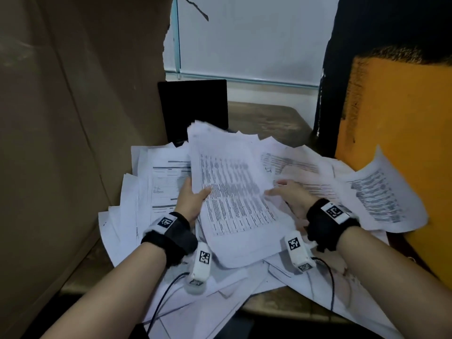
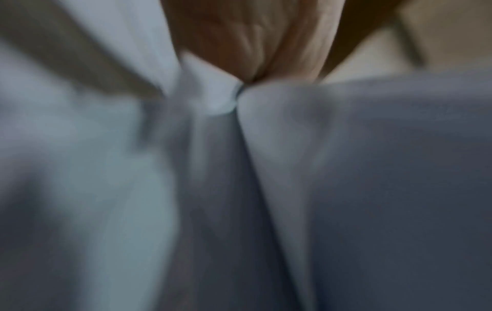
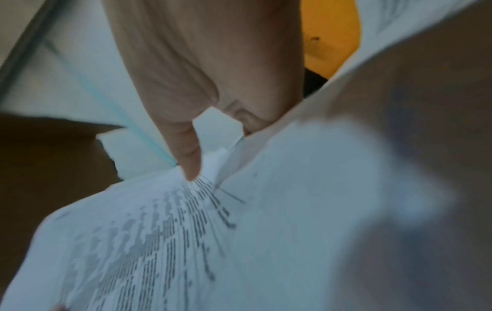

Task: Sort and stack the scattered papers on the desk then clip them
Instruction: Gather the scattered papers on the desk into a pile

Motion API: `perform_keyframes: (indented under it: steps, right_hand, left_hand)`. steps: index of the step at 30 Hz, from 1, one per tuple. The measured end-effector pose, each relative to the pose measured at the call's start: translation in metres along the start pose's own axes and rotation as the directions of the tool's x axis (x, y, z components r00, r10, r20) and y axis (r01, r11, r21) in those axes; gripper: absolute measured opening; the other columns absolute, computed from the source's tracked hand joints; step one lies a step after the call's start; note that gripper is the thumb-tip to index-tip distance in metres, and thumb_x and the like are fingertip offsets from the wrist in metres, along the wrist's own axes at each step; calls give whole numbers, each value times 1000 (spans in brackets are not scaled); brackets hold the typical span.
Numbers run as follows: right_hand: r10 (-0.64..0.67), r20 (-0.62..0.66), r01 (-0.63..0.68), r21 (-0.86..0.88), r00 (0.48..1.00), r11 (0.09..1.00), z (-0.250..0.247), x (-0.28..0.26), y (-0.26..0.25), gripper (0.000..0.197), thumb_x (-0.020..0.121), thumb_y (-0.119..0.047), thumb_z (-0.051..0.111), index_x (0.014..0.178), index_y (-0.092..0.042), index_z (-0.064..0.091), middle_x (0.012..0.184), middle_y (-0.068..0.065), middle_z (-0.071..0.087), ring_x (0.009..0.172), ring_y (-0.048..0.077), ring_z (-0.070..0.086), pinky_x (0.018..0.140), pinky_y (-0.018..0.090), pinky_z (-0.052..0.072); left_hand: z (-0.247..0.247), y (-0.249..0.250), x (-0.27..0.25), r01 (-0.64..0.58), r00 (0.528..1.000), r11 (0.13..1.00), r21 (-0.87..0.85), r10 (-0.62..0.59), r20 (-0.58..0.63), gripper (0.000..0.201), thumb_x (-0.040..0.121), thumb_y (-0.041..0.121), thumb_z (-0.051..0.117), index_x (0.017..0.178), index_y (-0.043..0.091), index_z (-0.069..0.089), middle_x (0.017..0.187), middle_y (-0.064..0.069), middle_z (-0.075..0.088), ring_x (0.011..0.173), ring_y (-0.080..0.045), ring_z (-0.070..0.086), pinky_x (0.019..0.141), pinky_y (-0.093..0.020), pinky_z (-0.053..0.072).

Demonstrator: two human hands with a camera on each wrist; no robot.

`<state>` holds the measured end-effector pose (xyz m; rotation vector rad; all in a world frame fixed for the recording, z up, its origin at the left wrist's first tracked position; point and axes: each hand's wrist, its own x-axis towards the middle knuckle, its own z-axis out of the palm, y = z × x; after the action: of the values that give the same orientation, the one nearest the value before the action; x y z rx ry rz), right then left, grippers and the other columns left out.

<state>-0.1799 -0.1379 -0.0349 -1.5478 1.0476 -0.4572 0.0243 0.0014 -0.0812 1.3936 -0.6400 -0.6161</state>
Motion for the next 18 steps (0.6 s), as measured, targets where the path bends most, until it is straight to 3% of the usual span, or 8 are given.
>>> perform_keyframes:
  steps: [1,4,5,7,9,10,14,18]
  right_hand:
    - [-25,51,21,76,998,997,-5,-7,-7,35,84,-18,74,115,-10,59,116,2,63,104,17,59,93,30,45]
    - [-190,118,171,154,975,973,-19,-27,-31,59,68,-38,85,118,-12,65,120,3,69,114,19,63,110,40,41]
    - [-285,81,267,185,955,946,-20,-34,-42,53,76,-32,79,121,-13,63,122,4,68,114,18,64,107,39,44]
    - [-426,-43,423,251,904,871,-25,-49,-66,37,92,-18,63,128,-13,56,124,5,66,111,15,65,97,33,52]
    - [-551,-129,564,253,825,786,-27,-65,-87,34,96,-14,57,130,-15,54,123,-1,67,111,12,65,90,27,54]
    - [-605,-126,616,230,786,753,-29,-72,-96,34,96,-15,57,129,-16,53,121,-4,67,112,11,65,89,24,54]
    - [-635,-9,630,129,773,766,-35,-92,-104,41,89,-22,65,128,-26,53,122,-13,65,114,2,61,92,19,51]
    - [-544,88,517,218,835,828,-36,-87,-85,59,81,-19,70,136,-17,50,129,-2,64,120,12,60,106,39,45]
  left_hand:
    - [5,13,-7,-124,992,992,21,125,-26,45,93,10,58,136,12,45,130,-5,58,118,-21,57,101,-36,45]
    - [17,62,-25,-428,900,899,90,434,-49,35,95,27,55,129,17,49,119,8,61,108,-3,57,93,-17,45]
    - [21,79,-29,-518,848,845,134,528,-48,29,96,34,51,121,18,50,107,12,61,97,3,56,85,-13,44]
    - [29,113,-38,-678,721,714,175,692,-31,29,98,41,42,108,15,48,85,14,53,75,2,50,70,-21,43]
    - [35,141,-44,-766,619,614,191,785,-39,27,101,30,34,107,7,47,78,15,46,67,2,47,63,-21,40]
    - [36,151,-44,-779,601,597,189,798,-46,23,103,22,33,107,5,48,78,16,45,67,6,48,62,-15,38]
    - [32,164,-42,-740,646,652,166,758,-96,18,103,23,32,99,34,45,83,22,48,73,20,49,69,-1,37]
    - [26,128,-41,-666,724,733,138,680,-116,18,98,38,43,113,29,45,100,27,53,90,26,50,79,0,36]
